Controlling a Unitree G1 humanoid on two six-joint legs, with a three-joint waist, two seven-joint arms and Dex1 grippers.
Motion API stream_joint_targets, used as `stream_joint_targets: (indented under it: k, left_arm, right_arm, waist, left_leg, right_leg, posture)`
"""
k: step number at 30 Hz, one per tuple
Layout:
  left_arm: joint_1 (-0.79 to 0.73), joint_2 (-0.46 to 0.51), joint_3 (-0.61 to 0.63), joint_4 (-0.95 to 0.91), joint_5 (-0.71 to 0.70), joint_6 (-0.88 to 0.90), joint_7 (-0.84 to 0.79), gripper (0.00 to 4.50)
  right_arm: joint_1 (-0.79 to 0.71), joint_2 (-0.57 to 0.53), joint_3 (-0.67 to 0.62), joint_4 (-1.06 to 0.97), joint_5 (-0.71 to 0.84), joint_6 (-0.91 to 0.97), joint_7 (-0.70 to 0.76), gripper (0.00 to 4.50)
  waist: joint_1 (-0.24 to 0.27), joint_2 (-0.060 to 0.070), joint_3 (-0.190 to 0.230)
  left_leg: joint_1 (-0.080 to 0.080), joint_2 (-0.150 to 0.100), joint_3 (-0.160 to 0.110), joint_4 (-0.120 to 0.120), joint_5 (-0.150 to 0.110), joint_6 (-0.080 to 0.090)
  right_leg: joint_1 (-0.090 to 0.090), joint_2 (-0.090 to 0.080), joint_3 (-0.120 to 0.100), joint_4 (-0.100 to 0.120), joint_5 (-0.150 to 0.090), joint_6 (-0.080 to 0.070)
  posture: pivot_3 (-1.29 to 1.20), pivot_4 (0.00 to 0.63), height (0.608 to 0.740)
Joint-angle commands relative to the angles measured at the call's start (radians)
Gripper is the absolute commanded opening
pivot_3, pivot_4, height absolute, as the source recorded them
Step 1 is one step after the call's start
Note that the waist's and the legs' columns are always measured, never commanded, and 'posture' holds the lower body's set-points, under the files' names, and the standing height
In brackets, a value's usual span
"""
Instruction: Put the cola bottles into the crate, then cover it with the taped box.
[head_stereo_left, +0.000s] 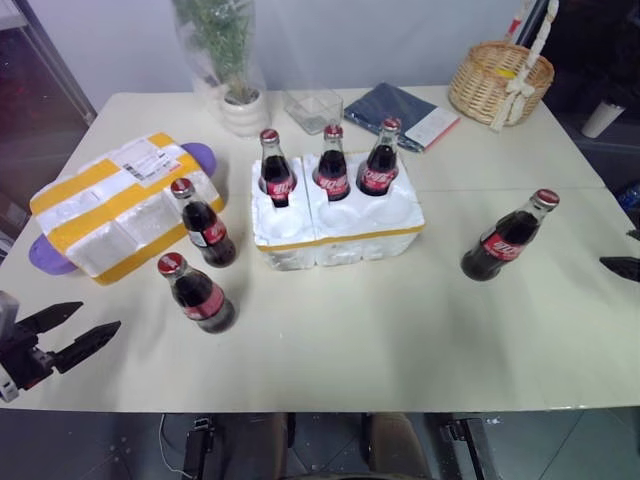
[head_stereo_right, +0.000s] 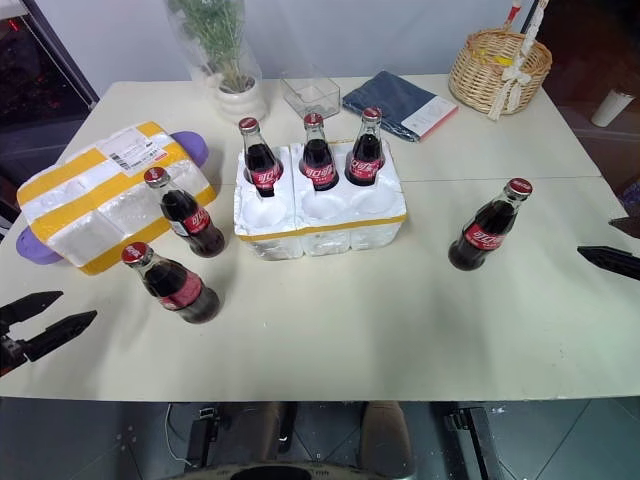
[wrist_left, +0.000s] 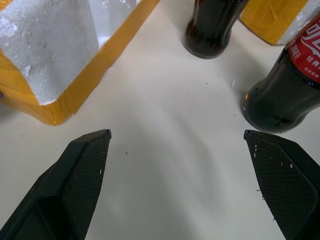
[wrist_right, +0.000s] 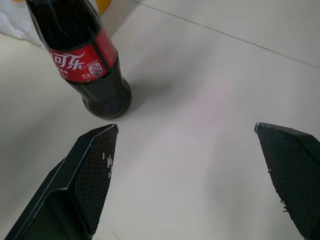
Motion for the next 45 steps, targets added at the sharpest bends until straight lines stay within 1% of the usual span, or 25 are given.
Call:
stream_joint_targets:
  k: [1,11,14,17,19,23,26,29,33,37,42,45]
  left_arm:
    - [-0.009,0.007,0.007,-0.007,0.018,-0.018,0.000,4.46]
    - [-0.074,0.017,-0.003,0.010,0.017,0.007,0.010,4.46]
    - [-0.134,0.011,-0.004,0.012,-0.017,0.043,0.045,4.46]
    - [-0.176,0.012,0.010,-0.005,-0.059,0.089,0.063,4.46]
    - [-0.172,0.029,0.004,-0.050,-0.067,0.094,0.039,4.46]
    - [-0.174,0.076,-0.016,-0.132,-0.114,0.140,-0.020,4.46]
    - [-0.171,0.123,-0.030,-0.169,-0.154,0.177,-0.078,4.46]
    - [-0.162,0.162,-0.039,-0.195,-0.156,0.178,-0.138,4.46]
    - [-0.171,0.186,-0.038,-0.206,-0.163,0.171,-0.193,4.46]
    - [-0.151,0.177,-0.097,-0.242,-0.105,0.114,-0.216,4.46]
    - [-0.171,0.117,-0.224,-0.227,0.026,-0.003,-0.144,4.46]
    - [-0.201,0.060,-0.287,-0.203,0.086,-0.071,-0.096,4.46]
  right_arm:
    - [0.006,-0.005,-0.021,0.004,0.003,-0.025,-0.003,4.50]
    - [0.026,0.007,-0.042,0.004,0.016,-0.044,-0.026,4.50]
    - [-0.004,0.012,-0.020,0.021,0.009,-0.042,-0.030,4.50]
    - [-0.029,-0.010,-0.008,0.030,0.004,-0.033,-0.010,4.50]
    - [-0.059,-0.049,-0.023,0.019,0.029,0.006,0.024,4.50]
    - [-0.141,-0.111,-0.009,-0.025,0.059,0.084,0.097,4.50]
    - [-0.238,-0.136,0.035,-0.127,0.111,0.184,0.154,4.50]
    - [-0.388,-0.133,0.100,-0.244,0.179,0.319,0.168,4.50]
    - [-0.509,-0.102,0.196,-0.387,0.226,0.431,0.175,4.50]
    - [-0.596,-0.050,0.259,-0.459,0.250,0.489,0.169,4.50]
    - [-0.634,-0.012,0.325,-0.550,0.290,0.528,0.184,4.50]
    - [-0.671,0.024,0.340,-0.589,0.326,0.583,0.183,4.50]
  waist:
    - [0.000,0.000,0.000]
    - [-0.001,0.000,0.000]
    - [0.000,0.000,0.000]
    - [-0.001,0.000,0.000]
    - [-0.004,0.001,0.000]
    - [-0.003,0.004,0.001]
    - [-0.007,0.004,0.001]
    - [-0.021,0.005,0.002]
    - [-0.026,0.006,0.002]
    - [-0.027,0.005,0.003]
    - [-0.020,0.006,0.004]
    - [-0.018,0.006,0.004]
  left_leg:
    - [0.000,0.000,0.000,0.000,0.000,0.000]
    - [0.001,0.000,0.000,0.001,0.000,0.000]
    - [0.001,0.000,0.000,0.001,0.000,0.000]
    - [0.001,0.000,0.000,0.002,0.000,0.000]
    - [0.002,0.000,0.000,0.002,0.000,0.000]
    - [0.002,0.000,0.002,0.003,0.000,0.000]
    - [0.002,0.000,0.002,0.003,0.000,0.000]
    - [0.002,0.002,0.004,0.003,0.000,0.000]
    - [0.002,0.007,0.009,0.002,0.000,0.000]
    - [0.000,0.007,0.011,0.001,0.000,0.000]
    - [0.000,0.007,0.011,0.001,0.000,0.000]
    - [0.000,0.007,0.011,0.002,0.000,0.000]
  right_leg:
    - [0.000,0.000,0.000,0.000,0.000,0.000]
    - [0.000,0.000,0.000,0.002,0.000,0.000]
    - [0.000,0.000,0.000,0.003,0.000,0.000]
    - [0.001,0.000,0.001,0.005,0.000,0.000]
    - [0.001,0.000,0.001,0.005,0.001,0.001]
    - [0.000,0.000,0.003,0.006,0.001,0.002]
    - [0.000,0.001,0.003,0.006,0.001,0.001]
    - [0.000,0.001,0.003,0.007,0.001,0.001]
    - [-0.002,0.002,0.003,0.006,0.001,0.001]
    - [-0.004,0.002,0.004,0.005,0.002,0.003]
    - [-0.004,0.002,0.004,0.006,0.003,0.004]
    - [-0.004,0.002,0.004,0.007,0.003,0.005]
  posture:
    - [0.00,0.150,0.736]
    - [0.00,0.150,0.736]
    - [0.00,0.150,0.736]
    - [0.00,0.150,0.736]
    - [0.00,0.150,0.736]
    - [0.00,0.150,0.736]
    - [0.00,0.150,0.736]
    - [0.00,0.150,0.736]
    - [0.00,0.150,0.736]
    - [0.00,0.150,0.736]
    - [0.00,0.150,0.736]
    - [0.00,0.150,0.736]
